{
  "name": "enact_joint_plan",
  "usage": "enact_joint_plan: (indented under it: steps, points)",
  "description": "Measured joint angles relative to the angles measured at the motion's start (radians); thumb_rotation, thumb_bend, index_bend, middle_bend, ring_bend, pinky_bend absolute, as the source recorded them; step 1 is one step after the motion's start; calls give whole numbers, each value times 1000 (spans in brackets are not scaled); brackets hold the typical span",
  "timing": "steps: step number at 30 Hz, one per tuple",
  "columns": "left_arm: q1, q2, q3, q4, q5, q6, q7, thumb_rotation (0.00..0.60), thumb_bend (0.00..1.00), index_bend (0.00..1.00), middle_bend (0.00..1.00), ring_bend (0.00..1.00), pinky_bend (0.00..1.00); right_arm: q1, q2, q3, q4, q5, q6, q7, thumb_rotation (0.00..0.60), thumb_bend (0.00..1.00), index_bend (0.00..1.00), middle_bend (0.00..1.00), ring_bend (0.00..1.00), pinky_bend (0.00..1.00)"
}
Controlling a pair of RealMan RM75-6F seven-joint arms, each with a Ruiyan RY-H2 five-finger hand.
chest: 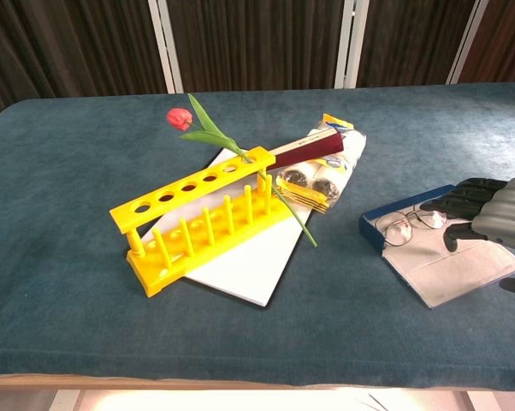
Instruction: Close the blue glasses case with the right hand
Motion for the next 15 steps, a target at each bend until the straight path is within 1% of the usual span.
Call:
enact_joint_plan:
  steps: [8,15]
  points:
    - [-7,-2,1,1,1,-11,-2,600,387,0,0,0,58,-6,3,5,-4,-9,-10,2,600,439,445,0,0,0]
    - [-1,1,0,1,1,1,-3,600,387,0,0,0,58,-7,-14,14,9,-9,-24,-8,600,440,442,0,0,0]
